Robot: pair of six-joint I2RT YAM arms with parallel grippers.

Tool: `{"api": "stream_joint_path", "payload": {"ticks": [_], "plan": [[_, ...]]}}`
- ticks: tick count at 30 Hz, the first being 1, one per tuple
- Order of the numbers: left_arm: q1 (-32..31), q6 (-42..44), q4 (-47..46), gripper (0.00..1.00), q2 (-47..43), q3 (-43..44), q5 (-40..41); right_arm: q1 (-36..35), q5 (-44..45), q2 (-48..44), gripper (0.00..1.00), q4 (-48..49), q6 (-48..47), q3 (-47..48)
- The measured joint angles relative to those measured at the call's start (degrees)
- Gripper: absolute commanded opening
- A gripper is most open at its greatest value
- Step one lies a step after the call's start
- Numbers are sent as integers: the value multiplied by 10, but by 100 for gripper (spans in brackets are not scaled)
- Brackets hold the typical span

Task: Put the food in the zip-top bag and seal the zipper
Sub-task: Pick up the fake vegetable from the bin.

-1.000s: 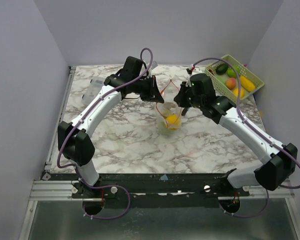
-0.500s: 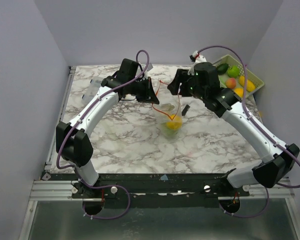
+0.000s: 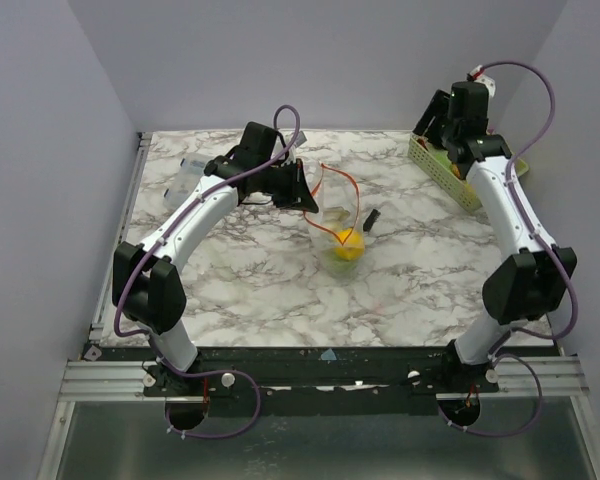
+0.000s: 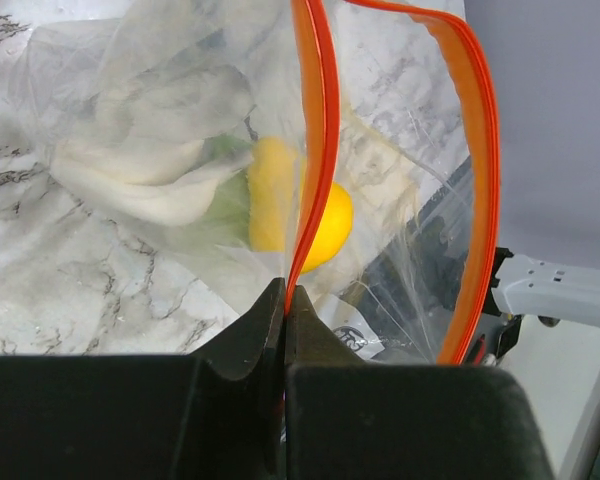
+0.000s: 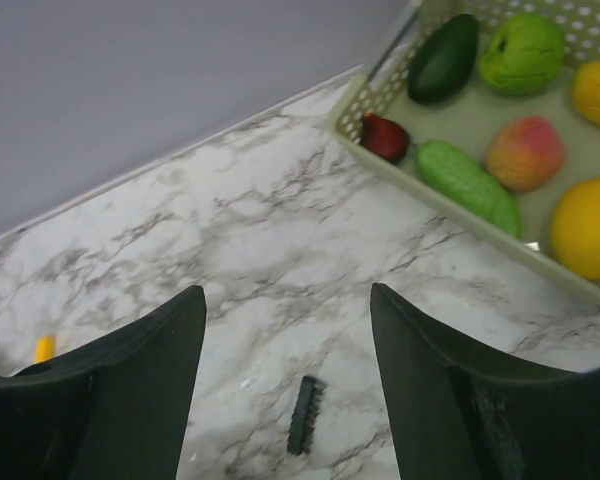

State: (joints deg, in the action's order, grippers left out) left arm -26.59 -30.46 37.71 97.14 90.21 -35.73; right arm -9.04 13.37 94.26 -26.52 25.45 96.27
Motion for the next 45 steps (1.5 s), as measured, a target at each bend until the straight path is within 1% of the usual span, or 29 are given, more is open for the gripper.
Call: {"api": "stream_joint_path", "payload": {"ticks": [6, 9, 11, 14, 18, 21, 25, 33, 38, 43, 45], "plan": [[0, 0, -5, 0, 0, 0, -13, 116, -30, 143, 73, 15, 12, 70], [0, 0, -8, 0, 0, 0, -16, 161, -54, 214, 75, 16, 16, 114], [0, 0, -8, 0, 0, 0, -19, 181, -79, 259, 74, 15, 15, 147], [0, 0, -9, 0, 0, 0, -21, 193, -125, 325, 73, 8, 9, 214], [0, 0, -9, 0, 0, 0, -23, 194, -182, 390, 66, 8, -11, 281], [0, 0, -8, 0, 0, 0, -23, 194, -216, 417, 65, 8, -31, 293], [0, 0, -8, 0, 2, 0, -23, 192, -236, 439, 65, 7, -52, 293], [0, 0, -8, 0, 16, 1, -23, 193, -235, 470, 66, -15, -106, 299], [0, 0, -8, 0, 18, 2, -23, 193, -235, 482, 69, -38, -132, 313], [0, 0, -7, 0, 20, 4, -23, 193, -228, 482, 73, -42, -142, 298], [0, 0, -8, 0, 20, 4, -23, 193, -221, 482, 73, -46, -147, 291]]}}
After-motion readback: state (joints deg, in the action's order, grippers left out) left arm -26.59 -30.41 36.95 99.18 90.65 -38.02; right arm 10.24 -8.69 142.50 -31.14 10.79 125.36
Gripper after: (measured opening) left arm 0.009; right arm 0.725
